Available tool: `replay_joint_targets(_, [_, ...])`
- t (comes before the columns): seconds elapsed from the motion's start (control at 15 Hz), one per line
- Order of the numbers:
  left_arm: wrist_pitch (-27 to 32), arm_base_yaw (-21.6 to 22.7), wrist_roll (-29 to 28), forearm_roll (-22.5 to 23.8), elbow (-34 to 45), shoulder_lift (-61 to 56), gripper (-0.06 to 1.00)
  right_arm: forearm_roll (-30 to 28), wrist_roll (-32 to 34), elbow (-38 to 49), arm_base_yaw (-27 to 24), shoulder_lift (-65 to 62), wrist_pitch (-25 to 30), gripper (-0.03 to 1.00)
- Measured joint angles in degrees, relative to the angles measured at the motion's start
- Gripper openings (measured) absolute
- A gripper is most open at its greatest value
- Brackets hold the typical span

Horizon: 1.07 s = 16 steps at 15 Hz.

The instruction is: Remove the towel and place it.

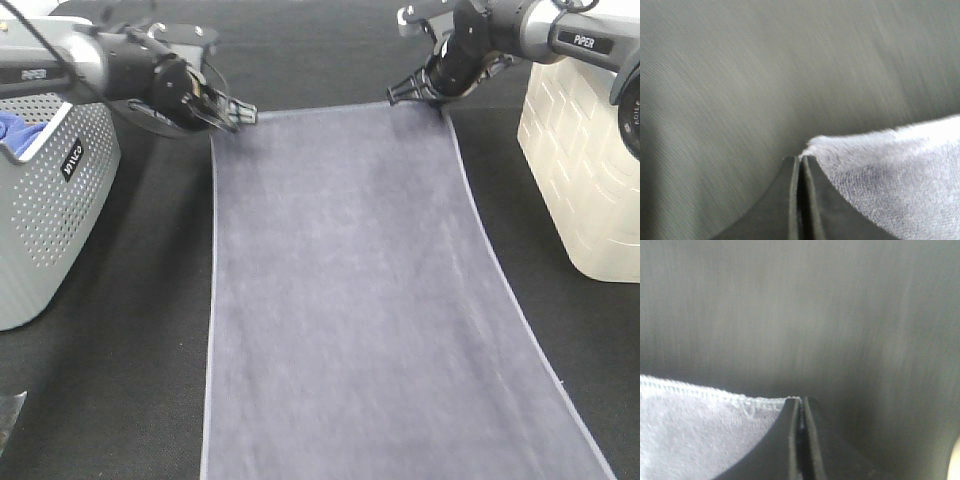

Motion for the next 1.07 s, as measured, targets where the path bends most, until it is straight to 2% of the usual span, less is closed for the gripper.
replay_joint_targets(0.13, [-5.4, 0.9, -0.2, 0.3, 0.0, 0.0, 0.0, -3.3, 2.0, 0.0, -0.1, 0.0, -5.2, 0.0])
replay_joint_targets(0.2, [-12.1, 1.0, 0.1, 1.7, 0.0, 0.2, 0.0, -4.9, 4.0, 0.0, -0.7, 0.6, -9.6, 0.0])
replay_joint_targets(0.33, [-16.9, 1.5, 0.1, 2.6, -1.1, 1.5, 0.0, -5.4, 4.8, 0.0, -1.9, 1.9, -13.1, 0.0])
replay_joint_targets(0.67, [-17.6, 2.3, 0.1, 3.4, -9.7, 9.1, 0.0, -6.8, 4.9, 0.1, -2.7, 6.9, -22.6, 0.0])
replay_joint_targets(0.8, [-17.7, 2.3, 0.1, 3.4, -10.9, 10.9, 0.0, -7.0, 4.9, 0.1, -2.8, 8.6, -25.8, 0.0])
replay_joint_targets(0.93, [-17.6, 2.3, 0.1, 3.4, -10.9, 11.5, 0.0, -7.2, 4.9, 0.1, -2.8, 9.3, -26.6, 0.0])
replay_joint_targets(1.0, [-17.6, 2.3, 0.1, 3.4, -10.9, 12.2, 0.05, -7.2, 4.9, 0.2, -2.8, 9.9, -26.8, 0.0])
replay_joint_targets(1.07, [-17.6, 2.3, 0.1, 3.4, -10.9, 12.2, 0.05, -7.2, 4.9, 0.2, -2.8, 9.9, -26.8, 0.0])
